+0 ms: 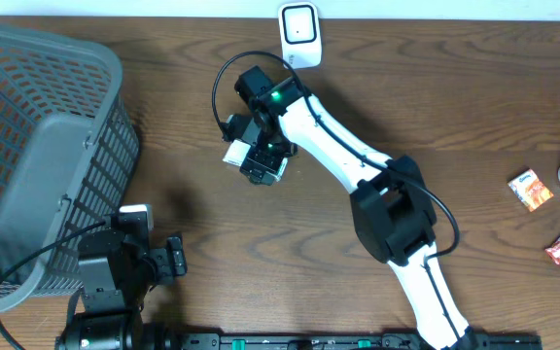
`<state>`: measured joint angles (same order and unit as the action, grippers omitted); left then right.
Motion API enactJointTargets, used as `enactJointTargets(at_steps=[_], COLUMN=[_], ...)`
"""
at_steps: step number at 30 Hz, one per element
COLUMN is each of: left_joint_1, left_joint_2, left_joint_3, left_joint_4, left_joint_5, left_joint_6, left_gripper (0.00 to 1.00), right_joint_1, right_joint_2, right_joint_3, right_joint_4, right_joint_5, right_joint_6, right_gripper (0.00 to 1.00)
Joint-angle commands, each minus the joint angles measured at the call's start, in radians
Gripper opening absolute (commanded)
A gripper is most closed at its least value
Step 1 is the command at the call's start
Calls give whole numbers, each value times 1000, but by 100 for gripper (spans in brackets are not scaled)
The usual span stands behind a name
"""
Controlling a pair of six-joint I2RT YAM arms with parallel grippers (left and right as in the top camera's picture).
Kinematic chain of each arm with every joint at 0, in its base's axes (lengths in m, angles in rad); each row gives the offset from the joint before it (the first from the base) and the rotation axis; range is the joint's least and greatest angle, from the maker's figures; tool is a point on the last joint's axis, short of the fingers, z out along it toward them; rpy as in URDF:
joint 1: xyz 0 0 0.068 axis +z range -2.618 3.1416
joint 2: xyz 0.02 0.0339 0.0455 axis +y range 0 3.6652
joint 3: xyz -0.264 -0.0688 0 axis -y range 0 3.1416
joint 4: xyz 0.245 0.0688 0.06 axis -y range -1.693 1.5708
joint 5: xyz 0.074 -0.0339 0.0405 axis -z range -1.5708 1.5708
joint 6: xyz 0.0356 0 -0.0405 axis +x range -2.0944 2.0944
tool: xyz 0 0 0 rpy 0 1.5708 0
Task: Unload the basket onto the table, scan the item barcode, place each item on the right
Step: 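Lift the white tube and turn it upright in the right gripper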
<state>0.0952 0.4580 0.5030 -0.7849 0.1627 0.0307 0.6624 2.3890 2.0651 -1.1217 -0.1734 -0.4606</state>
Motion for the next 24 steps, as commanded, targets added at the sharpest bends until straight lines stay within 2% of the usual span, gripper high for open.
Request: enactJointTargets(at_steps=[1,4,12,14,21,24], left_joint_1=[-2,-2,-2,-2,-2,-2], left_joint_2=[-2,-2,-2,-2,-2,-2], left_joint_3=[2,2,2,2,2,2], left_joint_4=[0,0,0,0,0,0], left_joint_5=[9,9,9,9,9,9], left_joint_6=[14,14,14,14,14,14], left_gripper=[88,88,88,88,88,88], right_joint_1=[5,7,20,24,25,26], right_joint_2=[61,95,116,116,87,43], right_joint_3=[-7,-7,-8,-8,13,64], right_joint_4=[9,6,-18,-29,-105,-189], right_joint_5=[98,97,93,84,-5,-43], right_joint_6=[48,49,103,121,123,119], right_gripper=[94,90,42,32,26,25])
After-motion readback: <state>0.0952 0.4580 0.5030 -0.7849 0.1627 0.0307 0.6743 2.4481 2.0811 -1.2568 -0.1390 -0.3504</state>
